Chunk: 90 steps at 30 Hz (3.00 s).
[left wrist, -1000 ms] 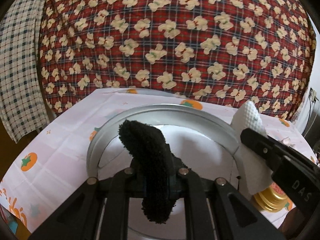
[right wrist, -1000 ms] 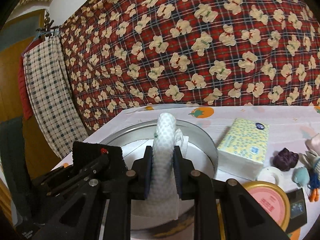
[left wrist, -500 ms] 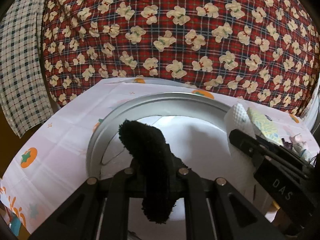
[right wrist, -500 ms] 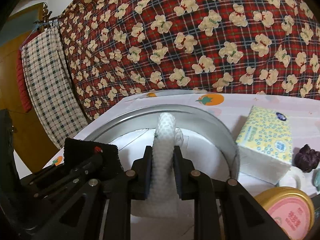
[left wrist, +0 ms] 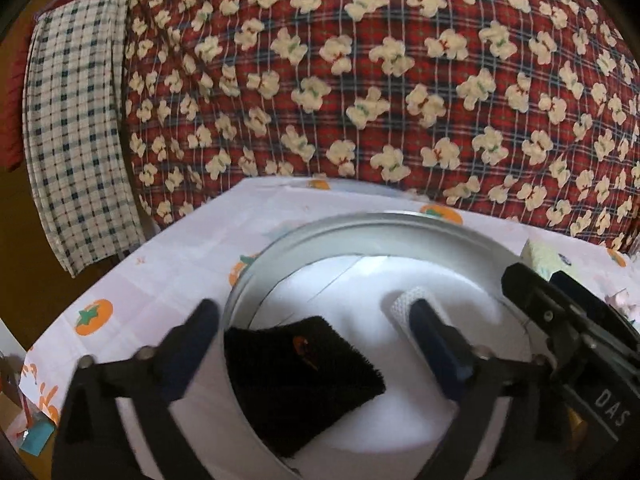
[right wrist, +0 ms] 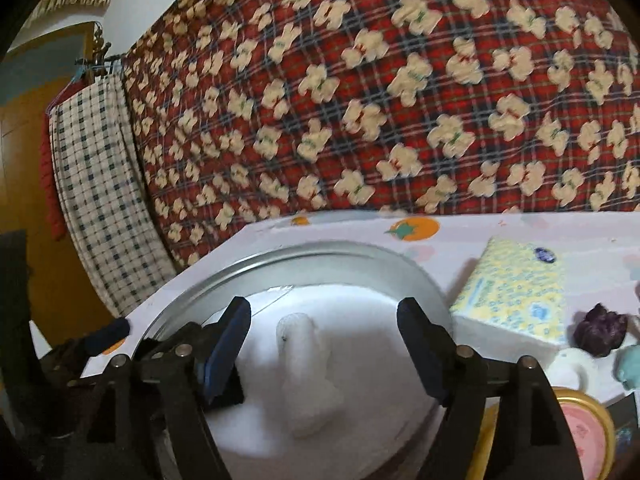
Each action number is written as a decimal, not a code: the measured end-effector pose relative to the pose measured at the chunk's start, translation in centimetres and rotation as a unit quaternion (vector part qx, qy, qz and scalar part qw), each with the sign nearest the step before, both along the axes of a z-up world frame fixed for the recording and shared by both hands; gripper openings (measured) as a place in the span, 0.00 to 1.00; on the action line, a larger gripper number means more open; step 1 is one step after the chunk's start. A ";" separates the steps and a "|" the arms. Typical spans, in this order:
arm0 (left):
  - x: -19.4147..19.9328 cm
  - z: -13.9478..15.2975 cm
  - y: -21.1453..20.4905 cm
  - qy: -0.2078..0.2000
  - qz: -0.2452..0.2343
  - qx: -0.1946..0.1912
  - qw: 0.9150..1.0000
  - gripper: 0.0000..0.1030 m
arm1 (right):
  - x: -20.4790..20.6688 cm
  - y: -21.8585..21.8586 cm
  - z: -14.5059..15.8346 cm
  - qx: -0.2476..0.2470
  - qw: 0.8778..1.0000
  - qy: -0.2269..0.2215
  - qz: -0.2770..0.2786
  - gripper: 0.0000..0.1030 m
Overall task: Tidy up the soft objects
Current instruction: 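Move the right gripper to the black card box and grasp it, then grasp the white plastic ring with the left gripper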
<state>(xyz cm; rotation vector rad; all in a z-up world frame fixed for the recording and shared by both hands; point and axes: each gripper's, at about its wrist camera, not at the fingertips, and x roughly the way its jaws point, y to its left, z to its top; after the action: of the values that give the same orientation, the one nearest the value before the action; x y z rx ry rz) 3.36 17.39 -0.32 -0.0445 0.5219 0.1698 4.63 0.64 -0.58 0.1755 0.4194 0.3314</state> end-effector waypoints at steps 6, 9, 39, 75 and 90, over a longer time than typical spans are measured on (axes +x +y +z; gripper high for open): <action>-0.4 0.2 -1.1 -0.005 -0.011 -0.005 1.000 1.00 | -1.4 -1.9 0.6 0.016 0.999 -0.018 -0.025 0.75; -0.7 0.3 -1.7 -0.005 -0.022 -0.018 1.000 1.00 | -2.3 -3.0 0.9 0.022 0.999 -0.020 -0.035 0.75; -1.7 4.4 -19.2 0.024 -0.278 0.022 0.960 1.00 | -9.8 -20.4 -3.2 -0.037 0.974 0.142 -0.175 0.75; 1.9 0.8 -29.5 0.204 -0.357 0.087 0.908 0.89 | -3.8 -25.5 -4.5 -0.055 0.961 0.218 -0.160 0.57; 5.8 -2.9 -32.4 0.332 -0.324 0.068 0.883 0.76 | -4.5 -27.2 -4.3 -0.031 0.963 0.216 -0.158 0.57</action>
<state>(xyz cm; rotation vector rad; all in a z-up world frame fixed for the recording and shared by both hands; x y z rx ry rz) 9.19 -15.04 -3.24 0.3377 1.1801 -0.4573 0.10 -26.53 -4.90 0.2512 0.8224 -0.0397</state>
